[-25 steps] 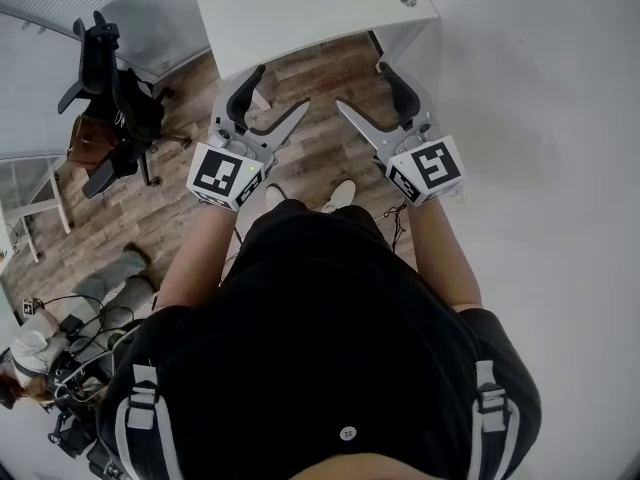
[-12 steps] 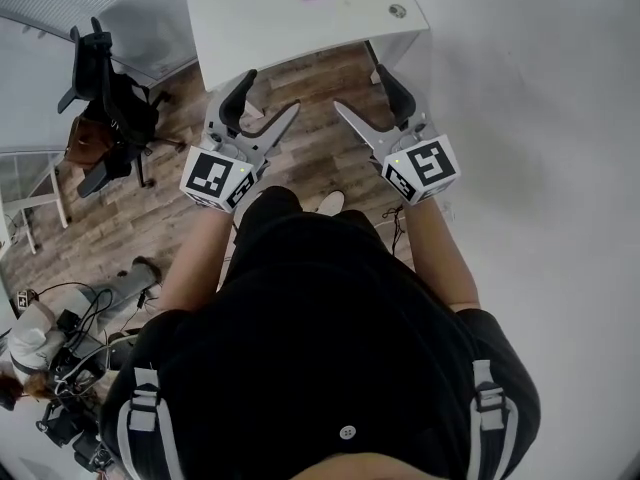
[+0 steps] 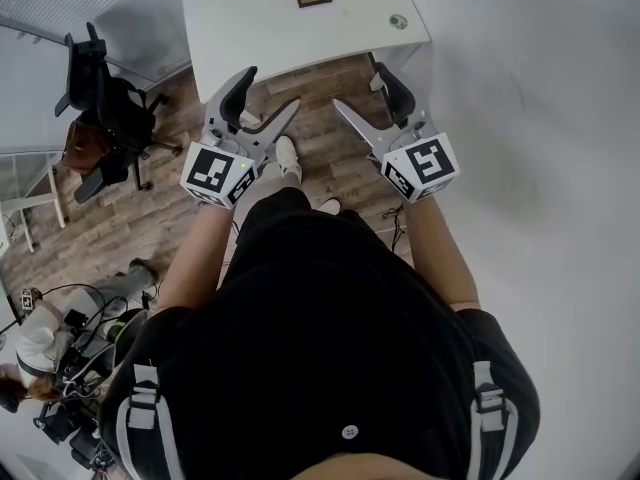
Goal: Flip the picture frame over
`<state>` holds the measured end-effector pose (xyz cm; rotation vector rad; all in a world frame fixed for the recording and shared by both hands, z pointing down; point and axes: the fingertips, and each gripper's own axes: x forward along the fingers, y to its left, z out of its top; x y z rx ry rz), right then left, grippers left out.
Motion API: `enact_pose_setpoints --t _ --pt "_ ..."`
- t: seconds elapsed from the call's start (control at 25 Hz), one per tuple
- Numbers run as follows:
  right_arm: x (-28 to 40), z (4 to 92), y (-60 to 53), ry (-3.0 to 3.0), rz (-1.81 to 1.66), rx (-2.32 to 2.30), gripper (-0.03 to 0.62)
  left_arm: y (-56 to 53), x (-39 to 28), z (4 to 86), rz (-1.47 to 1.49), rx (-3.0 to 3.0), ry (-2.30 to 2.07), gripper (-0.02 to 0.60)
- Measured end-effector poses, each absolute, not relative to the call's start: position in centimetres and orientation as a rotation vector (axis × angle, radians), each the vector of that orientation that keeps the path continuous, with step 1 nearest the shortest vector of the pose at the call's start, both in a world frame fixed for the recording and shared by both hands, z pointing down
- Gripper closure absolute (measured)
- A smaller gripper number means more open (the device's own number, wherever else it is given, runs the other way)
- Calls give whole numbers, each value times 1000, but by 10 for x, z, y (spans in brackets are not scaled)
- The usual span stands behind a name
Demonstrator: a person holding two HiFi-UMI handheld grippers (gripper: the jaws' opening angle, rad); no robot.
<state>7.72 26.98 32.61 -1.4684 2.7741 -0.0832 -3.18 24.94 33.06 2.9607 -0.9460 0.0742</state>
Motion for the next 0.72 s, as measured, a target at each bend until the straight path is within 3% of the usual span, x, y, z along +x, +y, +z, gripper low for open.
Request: enact_pose_setpoints --t 0.72 --pt "53 325 74 2747 -155 -1562 230 52 -46 328 69 2966 -818 252"
